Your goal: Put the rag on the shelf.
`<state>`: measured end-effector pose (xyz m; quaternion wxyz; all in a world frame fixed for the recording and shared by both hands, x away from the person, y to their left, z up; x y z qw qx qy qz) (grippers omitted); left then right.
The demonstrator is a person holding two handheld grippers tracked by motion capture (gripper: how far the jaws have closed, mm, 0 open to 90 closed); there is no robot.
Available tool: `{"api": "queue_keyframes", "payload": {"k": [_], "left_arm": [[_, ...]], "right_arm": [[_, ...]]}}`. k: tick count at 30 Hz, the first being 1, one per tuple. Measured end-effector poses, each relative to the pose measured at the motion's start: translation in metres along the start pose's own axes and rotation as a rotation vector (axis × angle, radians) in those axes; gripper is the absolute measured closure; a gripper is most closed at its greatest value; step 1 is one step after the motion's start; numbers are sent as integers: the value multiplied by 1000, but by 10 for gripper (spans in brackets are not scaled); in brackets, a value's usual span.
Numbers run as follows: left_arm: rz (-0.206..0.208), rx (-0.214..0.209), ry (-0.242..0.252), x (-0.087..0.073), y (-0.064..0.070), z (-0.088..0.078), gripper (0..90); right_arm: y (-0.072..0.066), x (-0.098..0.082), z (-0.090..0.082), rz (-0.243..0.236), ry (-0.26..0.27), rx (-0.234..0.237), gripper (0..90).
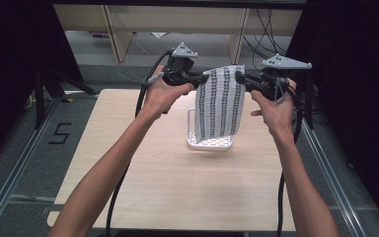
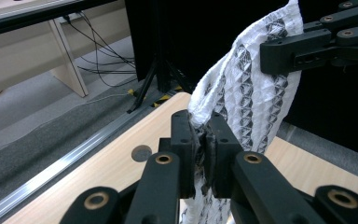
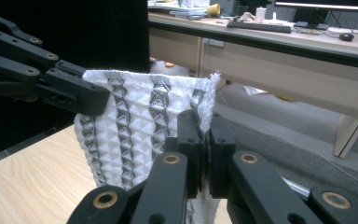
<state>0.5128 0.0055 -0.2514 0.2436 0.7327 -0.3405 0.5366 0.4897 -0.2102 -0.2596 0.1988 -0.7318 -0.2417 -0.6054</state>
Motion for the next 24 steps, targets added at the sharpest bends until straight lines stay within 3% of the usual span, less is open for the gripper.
{"api": "queue_keyframes", "payload": {"k": [7,12,24], "left_arm": [[-36,41,9,11,-20,11,829],[-65,45,21,14,-30,18,825],[-120,55,26,0,-52,52,807]], "right_arm": [[14,11,26,31,-18,-6,875],[20,14,35,41,-29,-12,873],[44,2,61,77,-90,-35,863]]}}
Point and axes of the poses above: each handheld gripper's, and its own axes: z roughly forward along the jaws, x roughly out of its top, y roughly to its right, the point moved 3 cm from there along z, roughly forward along the jaws, and after that the axes turned 6 degrees about y, right-handed, at the moved point
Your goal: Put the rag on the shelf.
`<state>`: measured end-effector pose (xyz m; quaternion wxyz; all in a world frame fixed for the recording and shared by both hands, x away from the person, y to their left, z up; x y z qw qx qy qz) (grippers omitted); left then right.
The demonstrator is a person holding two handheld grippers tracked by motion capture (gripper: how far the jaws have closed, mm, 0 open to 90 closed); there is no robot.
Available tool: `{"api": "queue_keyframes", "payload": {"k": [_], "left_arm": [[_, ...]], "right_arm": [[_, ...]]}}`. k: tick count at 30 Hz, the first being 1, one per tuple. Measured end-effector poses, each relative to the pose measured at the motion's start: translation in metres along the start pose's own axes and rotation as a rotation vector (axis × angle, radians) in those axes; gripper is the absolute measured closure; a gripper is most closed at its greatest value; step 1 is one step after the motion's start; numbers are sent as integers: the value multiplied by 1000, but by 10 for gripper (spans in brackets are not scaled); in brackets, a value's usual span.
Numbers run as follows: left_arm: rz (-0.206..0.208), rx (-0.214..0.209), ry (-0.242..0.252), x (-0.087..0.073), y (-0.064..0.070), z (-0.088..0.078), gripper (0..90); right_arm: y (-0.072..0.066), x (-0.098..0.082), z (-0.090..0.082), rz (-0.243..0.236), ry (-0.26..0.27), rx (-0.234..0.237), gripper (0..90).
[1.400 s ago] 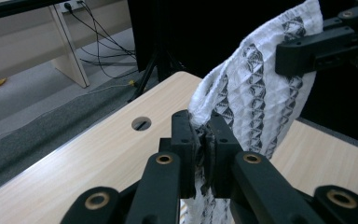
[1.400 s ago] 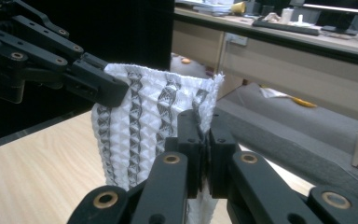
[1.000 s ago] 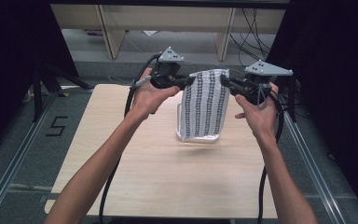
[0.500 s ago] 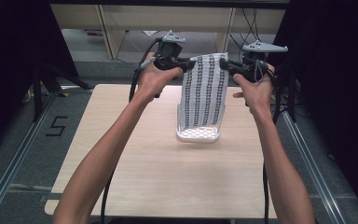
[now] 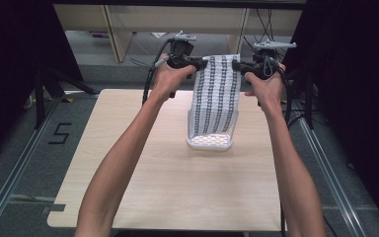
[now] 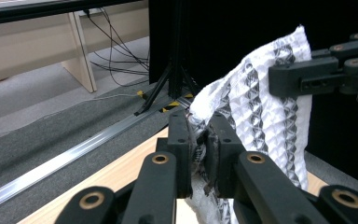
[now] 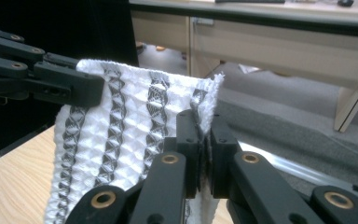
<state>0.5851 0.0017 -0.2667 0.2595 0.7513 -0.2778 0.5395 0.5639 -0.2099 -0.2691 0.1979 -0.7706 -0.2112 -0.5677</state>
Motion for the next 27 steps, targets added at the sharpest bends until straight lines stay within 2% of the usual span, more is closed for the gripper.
{"api": "queue_keyframes", "payload": {"k": [5,8,12,15,17,18,20,22,23,24,25,27], "left_arm": [[-20,25,-33,-12,-10,12,800],[-37,23,-35,-19,-13,16,786],[-23,36,-67,-30,-20,19,784],[-54,46,-70,-39,-25,23,783],[-60,41,-80,-45,-29,25,796],[-63,44,-81,-47,-30,26,802],[-67,37,-92,-55,-32,30,802],[-82,45,-101,-61,-35,32,802],[-91,45,-107,-64,-37,34,802],[-93,48,-117,-67,-38,35,802],[-94,51,-127,-69,-39,36,801],[-96,65,-146,-75,-40,38,801]], "right_arm": [[9,-5,14,31,-37,-1,850],[13,-12,23,20,-70,-12,846],[15,-20,29,31,-96,-17,840],[18,-27,33,47,-123,-34,837],[21,-30,37,23,-118,-31,843],[21,-33,39,54,-130,-28,847],[20,-35,41,58,-132,-29,848],[20,-40,45,63,-148,-35,846],[22,-42,47,51,-153,-41,845],[22,-48,51,76,-168,-49,843],[24,-50,51,64,-178,-55,840],[24,-53,52,75,-190,-73,833]]}}
Point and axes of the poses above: each handheld gripper's, and its own axes: z roughly forward along the jaws, x roughly out of its top, y roughly to its right, the point moved 3 cm from there along z, roughly forward along the jaws, and after that the axes turned 6 degrees about y, right-handed, at the moved point
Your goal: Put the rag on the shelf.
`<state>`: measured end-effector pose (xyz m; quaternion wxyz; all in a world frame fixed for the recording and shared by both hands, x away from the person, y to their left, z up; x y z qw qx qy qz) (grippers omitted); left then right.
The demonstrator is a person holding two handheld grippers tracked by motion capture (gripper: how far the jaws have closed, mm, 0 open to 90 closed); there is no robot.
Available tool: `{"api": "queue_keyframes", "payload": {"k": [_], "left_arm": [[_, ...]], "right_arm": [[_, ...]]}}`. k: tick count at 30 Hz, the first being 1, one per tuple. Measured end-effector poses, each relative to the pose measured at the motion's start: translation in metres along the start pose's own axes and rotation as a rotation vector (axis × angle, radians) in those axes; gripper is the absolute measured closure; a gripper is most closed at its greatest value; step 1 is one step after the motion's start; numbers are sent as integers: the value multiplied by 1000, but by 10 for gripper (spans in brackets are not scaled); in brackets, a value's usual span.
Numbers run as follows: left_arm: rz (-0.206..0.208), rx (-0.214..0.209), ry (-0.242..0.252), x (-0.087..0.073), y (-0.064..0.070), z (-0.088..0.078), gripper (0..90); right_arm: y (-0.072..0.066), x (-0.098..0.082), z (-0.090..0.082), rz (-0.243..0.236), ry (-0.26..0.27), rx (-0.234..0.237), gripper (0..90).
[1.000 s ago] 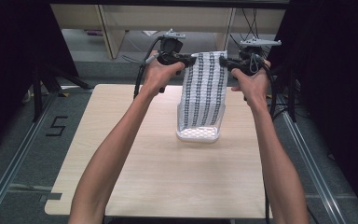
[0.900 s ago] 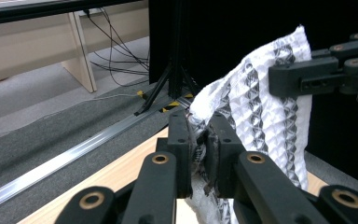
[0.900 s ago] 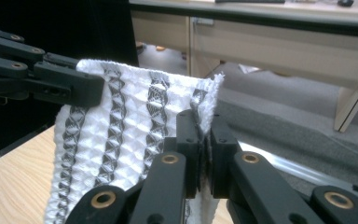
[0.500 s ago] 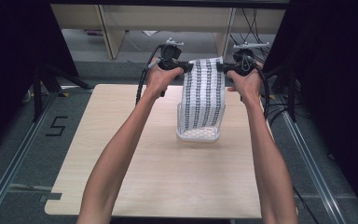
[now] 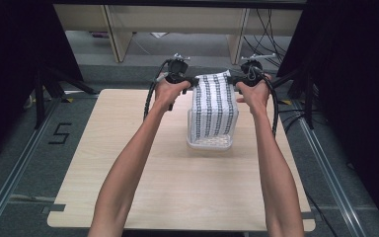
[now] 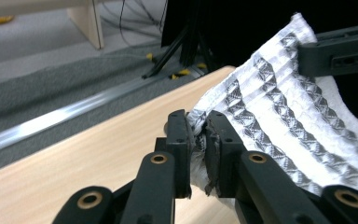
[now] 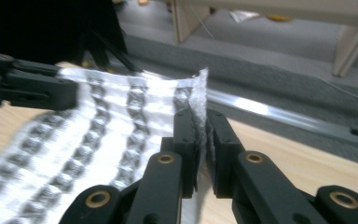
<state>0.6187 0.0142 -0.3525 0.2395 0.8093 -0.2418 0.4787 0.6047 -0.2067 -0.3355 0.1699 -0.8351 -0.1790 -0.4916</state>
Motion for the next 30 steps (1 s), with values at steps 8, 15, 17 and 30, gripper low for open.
{"api": "queue_keyframes", "payload": {"k": [8,15,17,30], "left_arm": [[-12,-17,-143,-19,2,14,569],[-48,44,-196,-26,-5,21,239],[-48,48,-189,-26,-7,19,233],[-39,48,-145,-16,-10,-10,217]], "right_arm": [[9,-15,5,19,-38,-3,811],[2,-10,-4,7,-6,26,802],[2,-9,-5,0,4,30,801],[-4,-4,-24,-40,28,54,754]]}}
Point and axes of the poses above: each handheld gripper's, and its own axes: z roughly forward along the jaws, x roughly out of its top, y roughly to its right, the point moved 3 cm from there along z, roughly forward along the jaws, and after that the axes turned 6 degrees about y, right-handed, at the moved point
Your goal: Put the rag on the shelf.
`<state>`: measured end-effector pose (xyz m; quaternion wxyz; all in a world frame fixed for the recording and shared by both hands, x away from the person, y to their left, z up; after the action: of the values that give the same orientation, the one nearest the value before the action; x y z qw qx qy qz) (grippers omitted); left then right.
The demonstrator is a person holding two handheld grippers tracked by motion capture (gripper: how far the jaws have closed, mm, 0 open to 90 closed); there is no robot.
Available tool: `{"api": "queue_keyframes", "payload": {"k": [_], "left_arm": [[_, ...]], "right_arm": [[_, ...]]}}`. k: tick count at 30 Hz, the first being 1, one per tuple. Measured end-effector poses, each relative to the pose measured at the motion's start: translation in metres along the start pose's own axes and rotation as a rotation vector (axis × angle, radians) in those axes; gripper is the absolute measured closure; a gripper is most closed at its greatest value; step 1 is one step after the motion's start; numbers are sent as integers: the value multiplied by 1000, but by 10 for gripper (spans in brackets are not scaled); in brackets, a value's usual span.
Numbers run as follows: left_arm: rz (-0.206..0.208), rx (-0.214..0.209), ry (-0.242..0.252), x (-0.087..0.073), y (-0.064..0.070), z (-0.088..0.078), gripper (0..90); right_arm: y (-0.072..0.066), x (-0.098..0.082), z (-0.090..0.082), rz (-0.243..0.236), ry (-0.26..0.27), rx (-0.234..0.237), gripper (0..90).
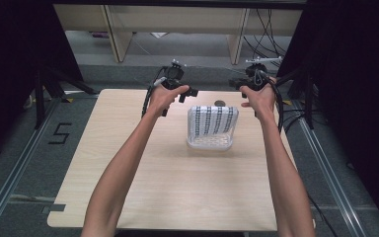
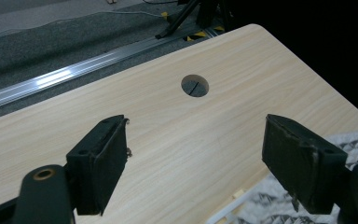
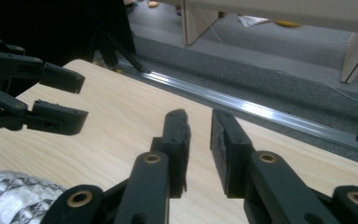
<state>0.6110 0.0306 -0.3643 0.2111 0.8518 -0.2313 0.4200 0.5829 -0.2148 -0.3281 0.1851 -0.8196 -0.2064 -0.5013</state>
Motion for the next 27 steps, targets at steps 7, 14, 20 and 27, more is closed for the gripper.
{"api": "queue_keyframes", "payload": {"k": [7,14,20,27], "left_arm": [[-2,-1,13,-3,1,-17,216],[11,4,22,-6,4,-27,216],[22,-5,44,-7,8,-38,215],[41,-7,68,-12,12,-53,214]], "right_arm": [[-3,-7,-7,0,-4,7,714],[-7,-12,-12,8,-6,12,674],[-10,-14,-20,16,-2,18,615],[-20,-17,-34,-12,31,43,559]]}}
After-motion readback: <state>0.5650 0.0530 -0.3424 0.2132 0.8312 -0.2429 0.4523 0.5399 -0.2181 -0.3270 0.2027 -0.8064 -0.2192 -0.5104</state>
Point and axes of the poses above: each handheld gripper's, and its own axes: z roughly forward along the jaws, x roughly out of its top, y roughly to its right, the point moved 3 cm from there along z, roughly forward along the jaws, and after that the axes turned 6 degrees about y, right-handed, at the moved point
